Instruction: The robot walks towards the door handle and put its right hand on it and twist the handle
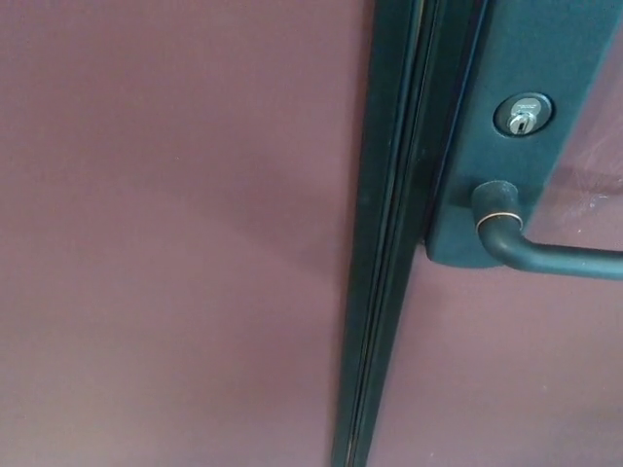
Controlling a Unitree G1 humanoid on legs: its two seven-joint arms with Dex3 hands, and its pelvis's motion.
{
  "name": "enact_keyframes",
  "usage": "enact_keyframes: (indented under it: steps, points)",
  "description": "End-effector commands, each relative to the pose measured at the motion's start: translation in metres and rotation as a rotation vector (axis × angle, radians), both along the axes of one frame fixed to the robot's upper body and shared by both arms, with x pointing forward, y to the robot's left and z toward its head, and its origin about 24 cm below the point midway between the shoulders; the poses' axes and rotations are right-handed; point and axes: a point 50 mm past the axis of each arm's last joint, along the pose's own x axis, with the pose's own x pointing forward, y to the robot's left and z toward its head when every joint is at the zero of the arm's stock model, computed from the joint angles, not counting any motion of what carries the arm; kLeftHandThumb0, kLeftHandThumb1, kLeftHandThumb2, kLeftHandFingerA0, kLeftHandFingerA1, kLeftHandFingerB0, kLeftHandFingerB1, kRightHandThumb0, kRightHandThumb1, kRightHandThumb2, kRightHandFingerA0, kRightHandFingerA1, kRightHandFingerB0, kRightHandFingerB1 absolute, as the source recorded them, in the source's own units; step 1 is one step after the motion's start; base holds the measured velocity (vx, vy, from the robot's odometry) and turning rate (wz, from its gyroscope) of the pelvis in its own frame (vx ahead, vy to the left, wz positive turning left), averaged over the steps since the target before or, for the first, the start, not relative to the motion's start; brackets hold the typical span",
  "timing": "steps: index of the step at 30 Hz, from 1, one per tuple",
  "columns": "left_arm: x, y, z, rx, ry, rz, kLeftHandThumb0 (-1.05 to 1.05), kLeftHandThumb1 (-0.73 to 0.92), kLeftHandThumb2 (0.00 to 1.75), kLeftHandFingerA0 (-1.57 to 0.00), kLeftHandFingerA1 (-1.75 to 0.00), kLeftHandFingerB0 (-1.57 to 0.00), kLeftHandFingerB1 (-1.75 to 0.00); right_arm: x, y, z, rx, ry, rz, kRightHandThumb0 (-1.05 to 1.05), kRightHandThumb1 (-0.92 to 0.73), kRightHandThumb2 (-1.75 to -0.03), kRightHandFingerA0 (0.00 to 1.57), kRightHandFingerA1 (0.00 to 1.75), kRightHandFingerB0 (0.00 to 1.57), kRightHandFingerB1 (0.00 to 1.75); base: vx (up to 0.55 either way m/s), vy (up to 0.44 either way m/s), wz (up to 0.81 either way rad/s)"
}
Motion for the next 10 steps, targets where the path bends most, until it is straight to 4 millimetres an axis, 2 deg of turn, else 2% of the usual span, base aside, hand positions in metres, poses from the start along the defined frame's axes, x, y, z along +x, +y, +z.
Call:
enact_keyframes:
  steps: [1, 6, 7, 10]
  points:
    - [0.0004, -0.0041, -0.0028, -0.013, 0.019, -0.013, -0.21, 0.60, 0.59, -0.44, -0.41, -0.35, -0.36, -0.0165, 0.0212, -0.0253, -0.242, 0.063, 0.115, -0.66, -0.78, -0.64, 0.28, 0.37, 0.28, 0.30, 0.00, 0.000, 0.00]
    - [0.0001, -0.0030, -0.0025, -0.014, 0.020, -0.007, -0.21, 0.60, 0.59, -0.44, -0.41, -0.35, -0.36, -0.0208, 0.0229, -0.0276, -0.251, 0.064, 0.138, -0.66, -0.78, -0.64, 0.28, 0.37, 0.28, 0.30, 0.00, 0.000, 0.00]
    - [0.0048, -0.0010, -0.0004, 0.003, 0.027, -0.025, -0.19, 0.59, 0.57, -0.47, -0.41, -0.35, -0.35, -0.0250, 0.0233, -0.0290, -0.269, 0.075, 0.179, -0.63, -0.78, -0.64, 0.29, 0.36, 0.30, 0.30, 0.00, 0.000, 0.00]
    - [0.0046, -0.0023, -0.0015, 0.004, 0.035, -0.031, -0.19, 0.59, 0.57, -0.47, -0.41, -0.35, -0.35, -0.0240, 0.0192, -0.0282, -0.320, 0.046, 0.148, -0.62, -0.75, -0.63, 0.32, 0.38, 0.35, 0.31, 0.00, 0.000, 0.00]
